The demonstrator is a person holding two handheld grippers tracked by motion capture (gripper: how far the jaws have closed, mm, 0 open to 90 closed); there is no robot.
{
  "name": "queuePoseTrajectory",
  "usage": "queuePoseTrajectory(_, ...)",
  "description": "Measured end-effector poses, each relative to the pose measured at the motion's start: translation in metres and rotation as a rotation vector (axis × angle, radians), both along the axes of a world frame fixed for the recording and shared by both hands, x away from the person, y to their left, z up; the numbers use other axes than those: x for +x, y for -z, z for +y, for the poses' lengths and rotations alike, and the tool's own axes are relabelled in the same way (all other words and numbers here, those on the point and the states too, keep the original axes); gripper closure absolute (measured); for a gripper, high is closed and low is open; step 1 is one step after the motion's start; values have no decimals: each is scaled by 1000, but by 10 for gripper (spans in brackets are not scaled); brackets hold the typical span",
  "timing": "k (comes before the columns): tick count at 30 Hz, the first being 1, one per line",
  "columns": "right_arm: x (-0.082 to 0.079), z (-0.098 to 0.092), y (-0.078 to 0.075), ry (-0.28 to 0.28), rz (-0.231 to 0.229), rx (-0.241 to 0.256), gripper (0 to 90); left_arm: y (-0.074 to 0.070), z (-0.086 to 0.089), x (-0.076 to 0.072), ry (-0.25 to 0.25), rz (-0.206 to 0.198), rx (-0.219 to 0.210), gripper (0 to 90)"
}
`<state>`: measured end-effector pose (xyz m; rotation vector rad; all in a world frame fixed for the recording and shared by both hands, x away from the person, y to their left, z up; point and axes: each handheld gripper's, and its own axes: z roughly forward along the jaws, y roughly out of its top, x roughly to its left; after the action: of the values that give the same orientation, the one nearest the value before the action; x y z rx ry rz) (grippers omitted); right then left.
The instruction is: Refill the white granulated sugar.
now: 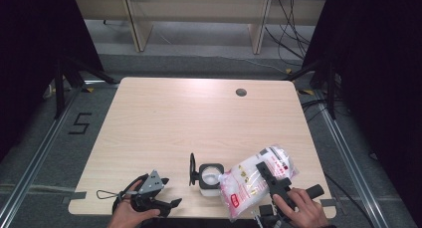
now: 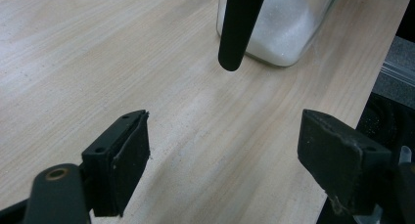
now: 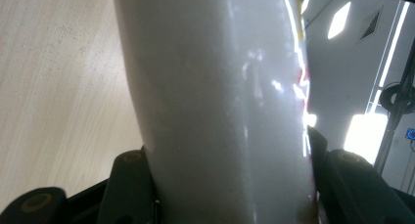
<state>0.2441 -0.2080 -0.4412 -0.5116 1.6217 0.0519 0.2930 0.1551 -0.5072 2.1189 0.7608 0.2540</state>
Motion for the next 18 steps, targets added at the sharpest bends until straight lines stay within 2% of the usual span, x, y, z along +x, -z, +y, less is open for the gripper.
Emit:
queuePoseTrajectory(3, 0, 0, 0, 1, -1, -2, 510, 0, 0, 0, 0, 0, -1, 191)
queuePoseTrajectory(5, 0, 0, 0, 6, 4, -1, 510, 0, 1, 1, 17, -19, 11, 192)
queuePoseTrajectory(6, 0, 0, 0, 5, 3, -1, 510, 0, 0, 0, 1, -1, 0, 191)
queuePoseTrajectory(18, 0, 0, -1, 5, 2, -3, 511, 0, 0, 0, 1, 0, -1, 191)
